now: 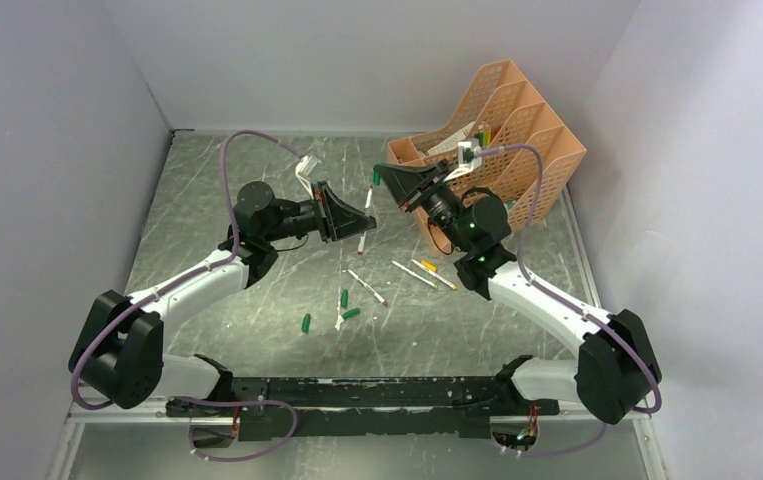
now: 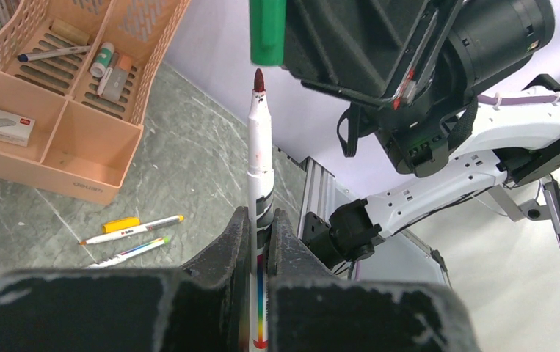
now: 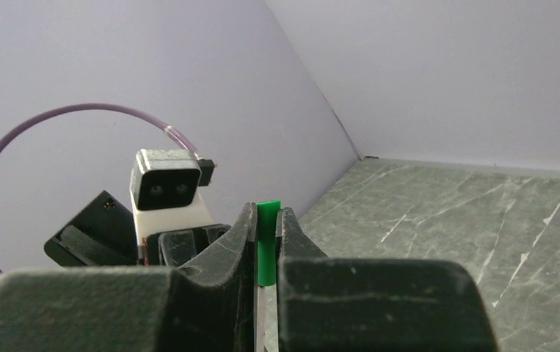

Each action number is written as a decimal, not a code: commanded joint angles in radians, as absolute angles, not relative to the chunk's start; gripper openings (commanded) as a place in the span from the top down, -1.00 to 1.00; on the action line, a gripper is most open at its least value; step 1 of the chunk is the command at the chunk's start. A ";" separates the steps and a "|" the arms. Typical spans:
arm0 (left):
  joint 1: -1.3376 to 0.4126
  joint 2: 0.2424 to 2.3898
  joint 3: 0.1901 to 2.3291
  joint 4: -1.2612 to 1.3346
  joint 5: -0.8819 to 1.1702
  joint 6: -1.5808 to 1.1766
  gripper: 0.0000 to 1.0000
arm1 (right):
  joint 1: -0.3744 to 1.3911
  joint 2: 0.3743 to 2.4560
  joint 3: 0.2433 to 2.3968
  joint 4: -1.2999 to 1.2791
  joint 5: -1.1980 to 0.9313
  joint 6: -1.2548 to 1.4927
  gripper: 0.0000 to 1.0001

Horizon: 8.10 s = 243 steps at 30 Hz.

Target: Insert the pens into the pen caps

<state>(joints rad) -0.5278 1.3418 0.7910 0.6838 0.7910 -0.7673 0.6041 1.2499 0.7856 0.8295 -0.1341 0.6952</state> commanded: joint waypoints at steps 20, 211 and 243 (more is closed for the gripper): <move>-0.549 1.301 0.819 0.684 0.801 -0.736 0.86 | 0.605 1.264 0.784 0.901 -0.140 0.722 1.00; -0.560 1.416 1.195 0.536 0.791 -0.406 0.86 | 0.693 1.210 0.684 0.583 -0.313 0.539 1.00; -0.553 1.376 0.969 0.291 0.450 -0.364 0.86 | 0.613 1.017 0.721 0.635 0.002 0.609 -0.10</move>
<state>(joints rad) -0.5571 1.3552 0.8928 0.4397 0.7944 -0.3923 0.6285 1.0924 0.7059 0.6823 -0.0788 0.6346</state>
